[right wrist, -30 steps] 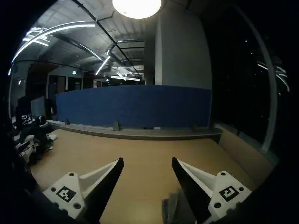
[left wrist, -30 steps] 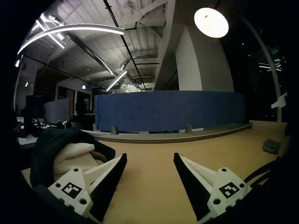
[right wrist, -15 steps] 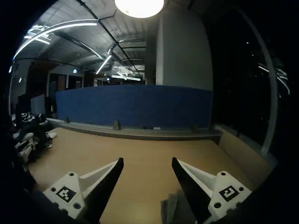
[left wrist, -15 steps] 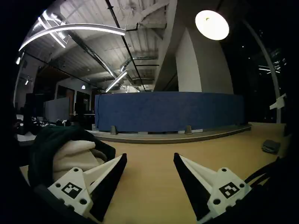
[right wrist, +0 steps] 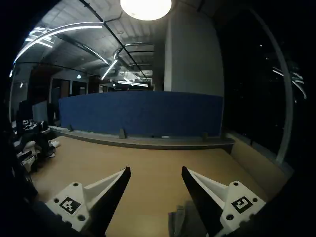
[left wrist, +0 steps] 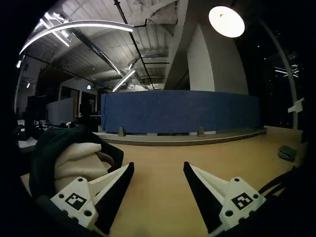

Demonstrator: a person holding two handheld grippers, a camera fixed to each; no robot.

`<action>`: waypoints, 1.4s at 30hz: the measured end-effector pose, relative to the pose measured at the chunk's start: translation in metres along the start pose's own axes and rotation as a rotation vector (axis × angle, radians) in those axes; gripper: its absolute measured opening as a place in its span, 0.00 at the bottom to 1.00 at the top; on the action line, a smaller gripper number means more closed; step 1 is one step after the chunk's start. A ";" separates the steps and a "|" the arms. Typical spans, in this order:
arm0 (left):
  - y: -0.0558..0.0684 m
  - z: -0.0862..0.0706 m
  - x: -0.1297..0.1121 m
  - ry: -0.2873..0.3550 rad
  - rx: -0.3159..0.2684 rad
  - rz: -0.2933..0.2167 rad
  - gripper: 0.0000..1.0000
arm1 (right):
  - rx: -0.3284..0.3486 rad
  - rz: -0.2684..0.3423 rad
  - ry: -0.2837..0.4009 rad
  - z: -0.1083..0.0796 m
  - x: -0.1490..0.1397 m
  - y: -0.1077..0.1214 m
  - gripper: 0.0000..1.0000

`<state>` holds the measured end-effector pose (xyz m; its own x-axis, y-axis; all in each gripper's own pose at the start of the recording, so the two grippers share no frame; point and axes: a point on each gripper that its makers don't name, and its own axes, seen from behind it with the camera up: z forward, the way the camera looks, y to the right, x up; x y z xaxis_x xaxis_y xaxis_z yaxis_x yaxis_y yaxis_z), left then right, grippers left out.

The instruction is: Fold towel

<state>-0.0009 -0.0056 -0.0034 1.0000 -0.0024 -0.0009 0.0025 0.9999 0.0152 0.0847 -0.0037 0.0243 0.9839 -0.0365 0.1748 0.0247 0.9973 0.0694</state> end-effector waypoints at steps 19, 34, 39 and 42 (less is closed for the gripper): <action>0.000 -0.001 0.001 -0.001 0.000 0.002 0.93 | -0.034 0.082 0.086 -0.001 -0.004 0.034 1.00; -0.001 0.000 0.001 -0.001 0.001 0.002 0.93 | -0.055 0.105 0.108 -0.003 -0.039 0.042 1.00; -0.001 0.000 0.001 -0.001 0.001 0.002 0.93 | -0.051 0.107 0.109 -0.004 -0.055 0.035 1.00; -0.001 0.000 0.001 -0.001 0.001 0.002 0.93 | -0.061 0.108 0.109 -0.003 -0.067 0.039 1.00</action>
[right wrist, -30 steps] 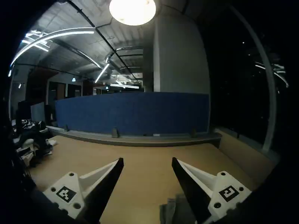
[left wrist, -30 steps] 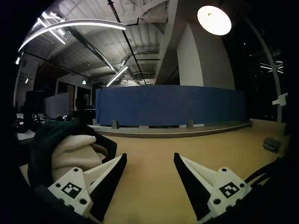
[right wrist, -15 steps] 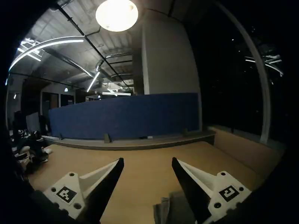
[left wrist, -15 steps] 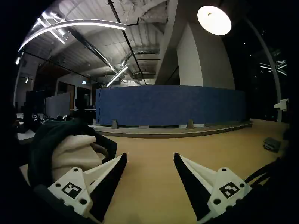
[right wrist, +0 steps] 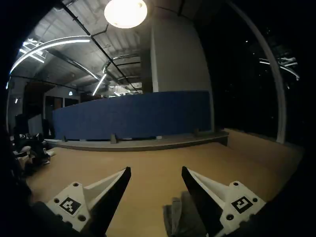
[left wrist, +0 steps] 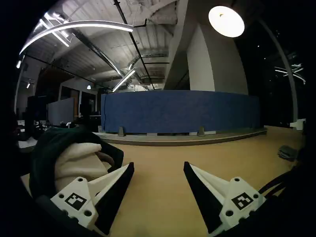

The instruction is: Fold towel

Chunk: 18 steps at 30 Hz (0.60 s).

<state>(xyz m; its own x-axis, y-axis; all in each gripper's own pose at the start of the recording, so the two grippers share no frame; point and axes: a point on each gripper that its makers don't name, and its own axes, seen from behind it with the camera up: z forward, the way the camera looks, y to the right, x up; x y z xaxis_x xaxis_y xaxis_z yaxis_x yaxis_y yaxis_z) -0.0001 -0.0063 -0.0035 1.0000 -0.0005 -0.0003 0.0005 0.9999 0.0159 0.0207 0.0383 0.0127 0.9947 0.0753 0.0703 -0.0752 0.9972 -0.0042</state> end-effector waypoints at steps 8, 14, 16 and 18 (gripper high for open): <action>0.000 0.000 0.000 0.000 0.000 0.000 0.93 | 0.012 -0.002 -0.001 -0.001 -0.023 -0.012 1.00; 0.000 0.000 0.000 0.000 0.000 0.000 0.93 | 0.010 0.000 0.002 -0.001 -0.031 -0.011 1.00; 0.000 0.000 0.000 0.000 0.000 0.000 0.93 | 0.011 0.001 0.007 -0.001 -0.031 -0.012 1.00; 0.000 0.000 0.000 0.000 0.000 0.000 0.93 | 0.010 0.002 0.012 0.000 -0.030 -0.013 1.00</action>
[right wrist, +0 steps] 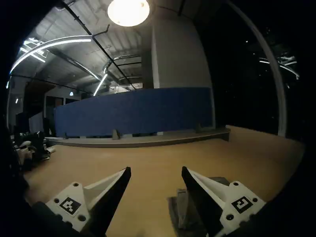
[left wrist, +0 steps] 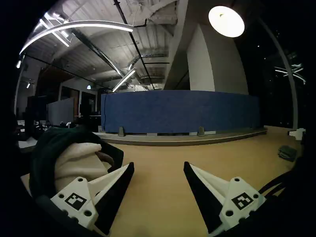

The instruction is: Fold towel

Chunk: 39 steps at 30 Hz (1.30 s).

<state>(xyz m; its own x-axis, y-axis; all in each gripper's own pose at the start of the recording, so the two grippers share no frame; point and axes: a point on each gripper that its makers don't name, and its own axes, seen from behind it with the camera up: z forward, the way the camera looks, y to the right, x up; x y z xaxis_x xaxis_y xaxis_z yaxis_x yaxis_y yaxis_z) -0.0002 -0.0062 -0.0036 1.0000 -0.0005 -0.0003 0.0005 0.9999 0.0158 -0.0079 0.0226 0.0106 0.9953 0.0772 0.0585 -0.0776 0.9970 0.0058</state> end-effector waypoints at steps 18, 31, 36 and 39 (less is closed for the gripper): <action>0.000 0.000 0.000 0.000 0.000 0.000 0.93 | -0.012 -0.075 0.015 0.000 -0.002 -0.014 1.00; 0.000 0.000 0.000 0.000 0.000 0.000 0.93 | -0.008 -0.080 0.054 -0.005 0.003 -0.017 1.00; 0.000 0.000 0.000 0.000 0.000 0.000 0.93 | -0.004 -0.078 0.057 -0.007 0.003 -0.017 1.00; 0.000 0.000 0.000 0.000 0.000 0.000 0.93 | -0.004 -0.079 0.056 -0.007 0.003 -0.017 1.00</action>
